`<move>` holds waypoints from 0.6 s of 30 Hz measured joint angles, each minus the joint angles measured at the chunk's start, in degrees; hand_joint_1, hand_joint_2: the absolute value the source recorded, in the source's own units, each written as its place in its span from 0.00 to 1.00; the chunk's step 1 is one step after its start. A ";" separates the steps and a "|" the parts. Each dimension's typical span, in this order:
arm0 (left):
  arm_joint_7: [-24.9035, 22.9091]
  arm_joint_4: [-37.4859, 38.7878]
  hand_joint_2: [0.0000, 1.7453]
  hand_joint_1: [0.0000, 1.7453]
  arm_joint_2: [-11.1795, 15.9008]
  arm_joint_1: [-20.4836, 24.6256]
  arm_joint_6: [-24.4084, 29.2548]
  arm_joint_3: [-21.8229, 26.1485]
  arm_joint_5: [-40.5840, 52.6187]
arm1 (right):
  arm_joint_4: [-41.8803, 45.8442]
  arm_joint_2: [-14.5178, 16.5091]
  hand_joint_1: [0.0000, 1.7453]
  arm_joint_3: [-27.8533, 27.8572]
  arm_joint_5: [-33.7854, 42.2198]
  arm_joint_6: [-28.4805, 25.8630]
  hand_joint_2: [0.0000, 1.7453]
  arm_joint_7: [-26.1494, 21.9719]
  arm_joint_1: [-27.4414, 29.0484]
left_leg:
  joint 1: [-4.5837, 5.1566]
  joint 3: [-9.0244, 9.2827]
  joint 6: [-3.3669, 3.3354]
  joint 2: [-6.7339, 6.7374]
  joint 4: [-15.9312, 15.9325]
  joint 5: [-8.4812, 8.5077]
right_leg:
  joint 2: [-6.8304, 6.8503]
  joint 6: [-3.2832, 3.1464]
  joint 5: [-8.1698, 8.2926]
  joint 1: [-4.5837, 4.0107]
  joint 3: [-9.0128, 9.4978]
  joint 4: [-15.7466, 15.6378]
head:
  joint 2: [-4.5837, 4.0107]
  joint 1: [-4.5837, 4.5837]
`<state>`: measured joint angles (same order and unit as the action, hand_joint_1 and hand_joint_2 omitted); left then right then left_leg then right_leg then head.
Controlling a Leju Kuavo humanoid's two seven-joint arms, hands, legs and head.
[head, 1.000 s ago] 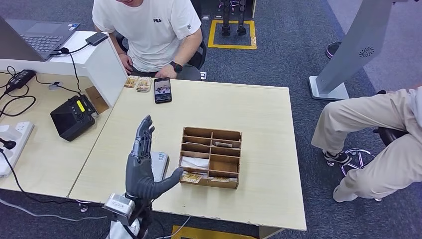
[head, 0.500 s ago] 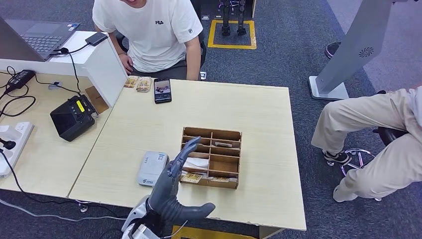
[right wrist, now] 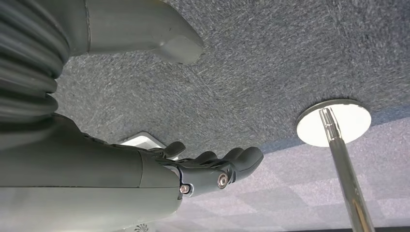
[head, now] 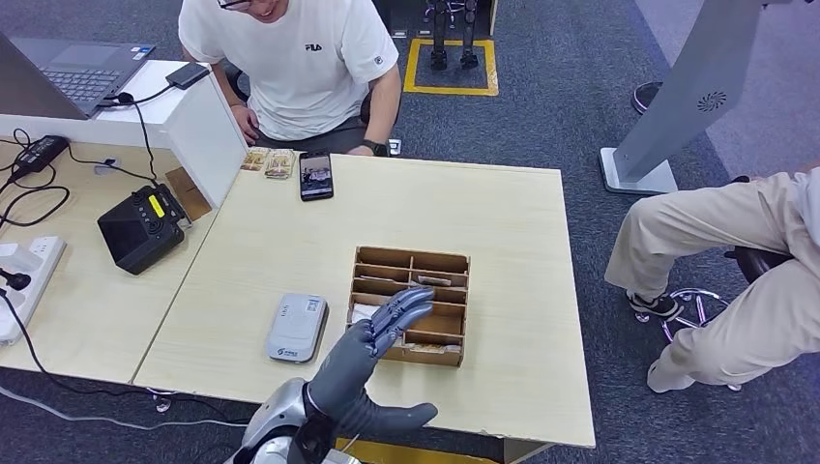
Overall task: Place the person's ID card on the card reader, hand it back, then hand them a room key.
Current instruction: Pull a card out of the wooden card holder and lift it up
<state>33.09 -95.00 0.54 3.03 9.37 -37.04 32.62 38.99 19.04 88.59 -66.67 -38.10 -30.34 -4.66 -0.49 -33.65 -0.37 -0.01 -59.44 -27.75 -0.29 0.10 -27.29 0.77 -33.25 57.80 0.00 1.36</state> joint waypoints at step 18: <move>-16.19 9.90 1.00 0.00 0.77 4.40 7.28 -3.09 23.17 | -0.19 0.00 0.00 0.00 -2.10 -0.01 1.00 1.10 0.01 | 0.00 0.01 0.00 0.00 0.00 0.00 | -0.01 0.00 0.00 0.00 0.00 0.00 | 0.00 -0.01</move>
<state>16.89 -85.09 1.31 7.43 16.66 -40.13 55.79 38.80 19.04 88.59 -68.77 -38.11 -29.24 -4.65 -0.49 -33.64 -0.37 -0.01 -59.45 -27.75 -0.30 0.10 -27.29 0.77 -33.25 57.80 0.00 1.34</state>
